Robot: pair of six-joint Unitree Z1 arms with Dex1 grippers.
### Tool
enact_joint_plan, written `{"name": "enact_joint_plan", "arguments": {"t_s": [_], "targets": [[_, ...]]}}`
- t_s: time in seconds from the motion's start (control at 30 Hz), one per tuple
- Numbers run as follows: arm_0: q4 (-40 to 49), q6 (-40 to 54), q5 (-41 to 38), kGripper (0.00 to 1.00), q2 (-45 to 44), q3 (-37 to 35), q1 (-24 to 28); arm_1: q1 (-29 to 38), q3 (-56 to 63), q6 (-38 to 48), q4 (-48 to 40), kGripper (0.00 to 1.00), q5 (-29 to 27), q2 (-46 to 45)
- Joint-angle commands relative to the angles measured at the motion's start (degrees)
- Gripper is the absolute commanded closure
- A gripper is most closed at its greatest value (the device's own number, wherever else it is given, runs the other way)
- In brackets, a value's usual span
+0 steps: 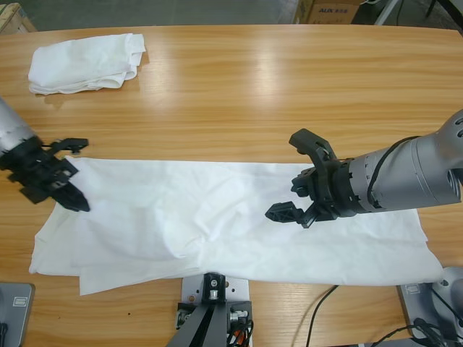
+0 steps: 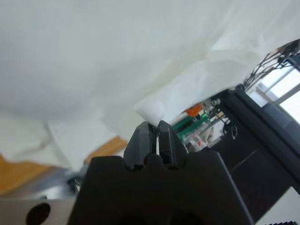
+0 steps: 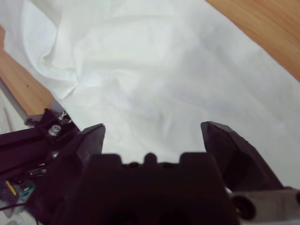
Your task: Fold clothes
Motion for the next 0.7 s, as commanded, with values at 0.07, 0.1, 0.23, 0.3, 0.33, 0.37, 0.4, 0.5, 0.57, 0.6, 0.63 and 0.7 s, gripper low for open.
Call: {"name": "enact_joint_plan", "arguments": {"t_s": [0.07, 0.1, 0.23, 0.3, 0.33, 0.37, 0.4, 0.5, 0.57, 0.6, 0.63, 0.7], "targets": [[6.16, 0.93, -5.85, 1.000, -1.15, 4.13, -4.72, -0.53, 1.40, 1.01, -2.11, 0.156, 0.87, 1.91], [6.41, 1.07, -7.38, 1.000, -0.79, 4.04, -6.21, -0.49, 1.40, 1.01, -2.13, 0.156, 0.87, 1.91], [8.39, 2.65, -10.47, 1.000, 3.56, 3.62, -11.55, -0.53, 1.62, 1.01, -2.13, 0.156, 0.96, 1.70], [9.10, 2.73, -10.30, 1.000, 4.21, 3.62, -12.36, -0.53, 1.92, 1.05, -2.13, 0.156, 0.89, 1.36], [9.61, 2.69, -10.33, 1.000, 3.93, 3.57, -12.42, -0.54, 2.10, 1.14, -2.13, 0.156, 0.87, 1.22], [10.15, 2.65, -10.47, 0.981, 3.31, 3.44, -12.54, -0.51, 2.34, 1.19, -2.13, 0.156, 0.87, 1.21], [11.03, 2.53, -10.70, 0.745, 2.38, 3.22, -12.77, -0.53, 2.61, 1.26, -2.13, 0.156, 0.84, 1.19], [15.79, 3.48, -11.70, 0.485, 0.25, 2.25, -15.37, -0.53, 3.00, 1.54, -2.36, 0.156, 0.61, 1.29], [17.06, 4.75, -12.90, 0.478, -0.98, 2.60, -17.36, -0.49, 3.17, 1.70, -2.92, 0.156, 0.63, 1.63], [17.69, 5.31, -12.67, 0.478, -1.65, 2.11, -18.73, -0.51, 3.29, 1.72, -3.19, 0.156, 0.70, 1.77], [18.64, 6.80, -12.57, 0.478, -2.24, 1.18, -20.55, -0.51, 3.42, 1.80, -3.27, 0.156, 0.70, 1.86], [20.29, 11.34, -12.20, 0.469, -4.32, -1.64, -24.79, -0.51, 3.72, 1.89, -3.33, 0.156, 0.70, 1.68]]}}
